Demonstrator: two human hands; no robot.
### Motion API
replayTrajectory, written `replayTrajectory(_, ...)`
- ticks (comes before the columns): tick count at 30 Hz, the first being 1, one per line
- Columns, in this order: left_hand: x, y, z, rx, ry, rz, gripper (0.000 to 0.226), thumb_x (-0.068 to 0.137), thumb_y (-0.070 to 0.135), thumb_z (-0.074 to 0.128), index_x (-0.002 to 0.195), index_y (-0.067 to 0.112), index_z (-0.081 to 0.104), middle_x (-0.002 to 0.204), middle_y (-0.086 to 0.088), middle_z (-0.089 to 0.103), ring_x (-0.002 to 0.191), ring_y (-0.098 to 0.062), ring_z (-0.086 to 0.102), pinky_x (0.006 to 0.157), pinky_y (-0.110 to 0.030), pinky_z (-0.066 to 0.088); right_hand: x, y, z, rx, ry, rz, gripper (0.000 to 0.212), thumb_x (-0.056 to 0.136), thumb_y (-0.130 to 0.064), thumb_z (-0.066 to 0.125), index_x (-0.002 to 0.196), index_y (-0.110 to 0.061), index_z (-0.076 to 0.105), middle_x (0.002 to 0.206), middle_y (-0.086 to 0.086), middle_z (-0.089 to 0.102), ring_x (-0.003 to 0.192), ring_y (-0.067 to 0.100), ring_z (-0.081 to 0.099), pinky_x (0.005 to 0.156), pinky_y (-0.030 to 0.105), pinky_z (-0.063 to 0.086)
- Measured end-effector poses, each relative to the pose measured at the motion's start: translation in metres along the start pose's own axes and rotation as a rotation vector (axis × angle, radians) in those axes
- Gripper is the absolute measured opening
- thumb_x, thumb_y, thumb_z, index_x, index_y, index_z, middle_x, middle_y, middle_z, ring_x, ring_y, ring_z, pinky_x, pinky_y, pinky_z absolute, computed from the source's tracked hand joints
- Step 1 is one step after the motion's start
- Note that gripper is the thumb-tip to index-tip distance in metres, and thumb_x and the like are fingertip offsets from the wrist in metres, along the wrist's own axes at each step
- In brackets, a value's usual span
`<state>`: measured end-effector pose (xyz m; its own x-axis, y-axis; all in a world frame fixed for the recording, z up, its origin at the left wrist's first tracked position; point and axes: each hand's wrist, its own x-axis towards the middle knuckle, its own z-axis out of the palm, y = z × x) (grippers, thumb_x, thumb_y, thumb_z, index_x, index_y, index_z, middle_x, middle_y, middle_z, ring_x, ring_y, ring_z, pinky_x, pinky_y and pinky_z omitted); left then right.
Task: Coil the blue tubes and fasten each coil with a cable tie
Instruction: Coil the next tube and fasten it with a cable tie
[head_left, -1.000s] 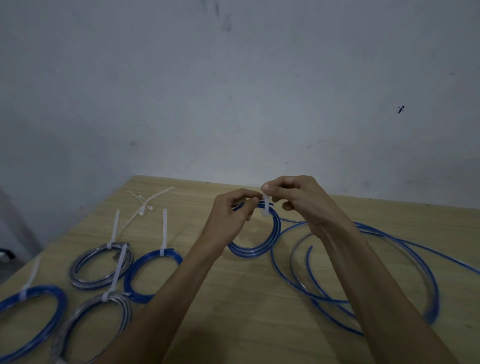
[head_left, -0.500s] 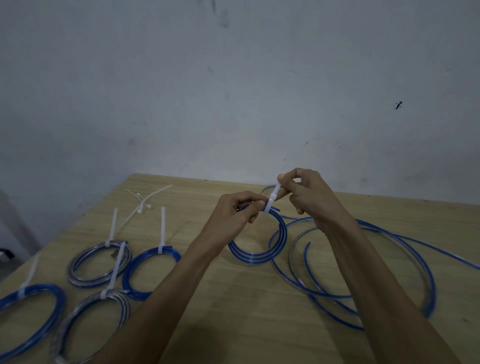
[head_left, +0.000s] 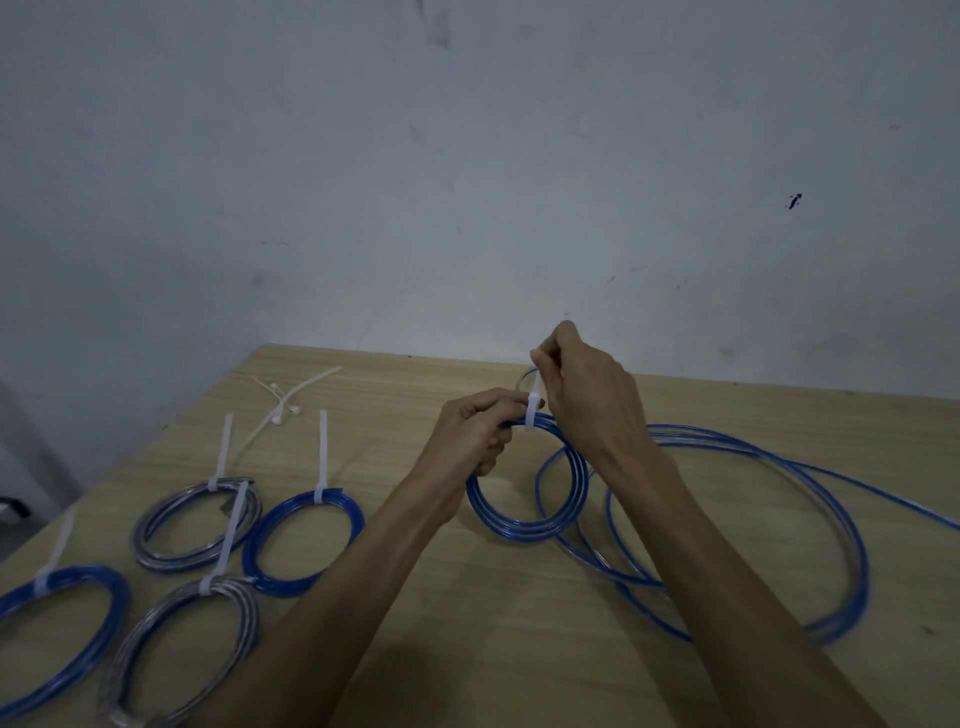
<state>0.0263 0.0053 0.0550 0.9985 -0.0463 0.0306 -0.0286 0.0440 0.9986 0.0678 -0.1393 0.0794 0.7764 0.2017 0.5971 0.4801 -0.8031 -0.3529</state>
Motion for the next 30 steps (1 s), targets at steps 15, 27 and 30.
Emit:
replayTrajectory(15,-0.005,-0.001,0.003,0.065,-0.003,0.008,0.027,0.089,0.037,0.073,0.087,0.010,0.077,0.052,0.007,0.033,0.047,-0.009,0.024,0.046,-0.026,0.019,0.004,0.015,0.003,0.321,0.047,0.209,0.018,0.105,-0.028,0.050,0.094,-0.013,0.054,0.078,-0.007,0.065,0.075,0.019,0.065,0.073,0.050,0.054)
replayTrajectory(27,-0.008,0.001,0.003,0.084,-0.008,0.036,0.028,0.090,0.041,0.071,0.092,0.014,0.079,0.052,0.007,0.030,0.048,-0.010,0.022,0.048,-0.028,0.018,0.010,0.016,-0.006,0.627,0.067,0.359,0.020,0.105,-0.024,0.050,0.096,-0.008,0.058,0.090,0.005,0.071,0.048,-0.002,0.054,0.055,0.022,0.045)
replayTrajectory(30,-0.009,0.000,0.006,0.069,-0.015,0.032,0.025,0.090,0.040,0.071,0.091,0.017,0.079,0.051,0.008,0.031,0.048,-0.010,0.021,0.047,-0.028,0.018,0.008,0.018,-0.004,0.689,0.084,0.421,0.021,0.104,-0.020,0.052,0.098,-0.001,0.060,0.083,0.004,0.071,0.045,0.002,0.049,0.048,0.019,0.043)
